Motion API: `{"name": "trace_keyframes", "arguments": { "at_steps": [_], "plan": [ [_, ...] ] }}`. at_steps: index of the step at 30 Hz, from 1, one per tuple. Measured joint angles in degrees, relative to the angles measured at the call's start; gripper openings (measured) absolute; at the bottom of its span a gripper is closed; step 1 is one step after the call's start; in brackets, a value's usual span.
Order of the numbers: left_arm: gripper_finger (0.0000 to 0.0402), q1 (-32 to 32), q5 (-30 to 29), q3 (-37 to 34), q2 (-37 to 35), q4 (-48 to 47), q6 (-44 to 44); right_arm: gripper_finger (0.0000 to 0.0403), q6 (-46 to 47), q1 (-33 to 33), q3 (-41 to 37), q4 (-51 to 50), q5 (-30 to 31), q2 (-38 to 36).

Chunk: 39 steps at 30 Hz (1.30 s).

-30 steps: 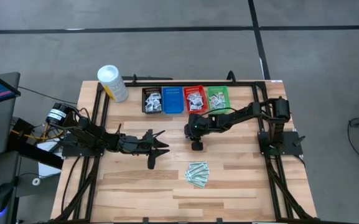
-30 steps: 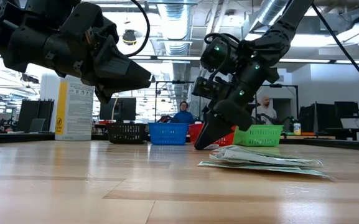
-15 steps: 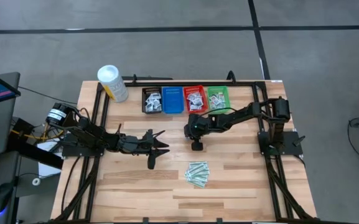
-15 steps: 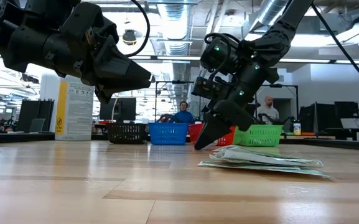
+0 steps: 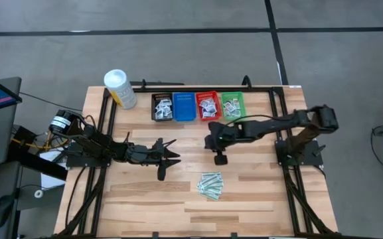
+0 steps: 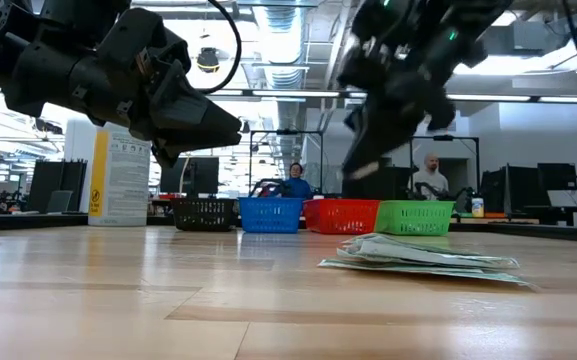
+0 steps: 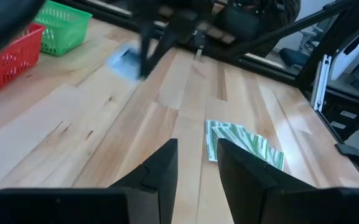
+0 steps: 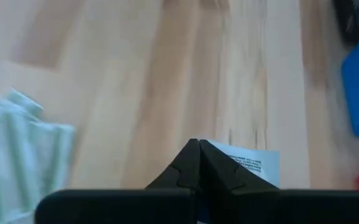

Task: Pick & Place First Aid Supplies
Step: Put the blue pad into the red bin

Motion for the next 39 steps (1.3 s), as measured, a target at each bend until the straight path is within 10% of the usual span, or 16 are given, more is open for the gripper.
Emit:
{"name": "trace_keyframes", "arguments": {
  "at_steps": [18, 29, 39],
  "plan": [
    [0.0112, 0.0, 0.0, 0.0, 0.0, 0.0, -0.1, 0.0001, -3.2, 4.9, 0.2, 1.2, 9.1, -3.3],
    [0.0112, 0.0, -0.4, 0.0, 0.0, 0.3, -0.8, 0.0001, -3.8, -10.7, 0.2, 15.2, 16.0, -3.4],
    [0.0112, 0.0, -0.4, 0.0, 0.0, 0.1, -0.5, 0.0001, 14.9, -24.8, 0.4, 23.0, 16.1, 2.5]
  ]
}}
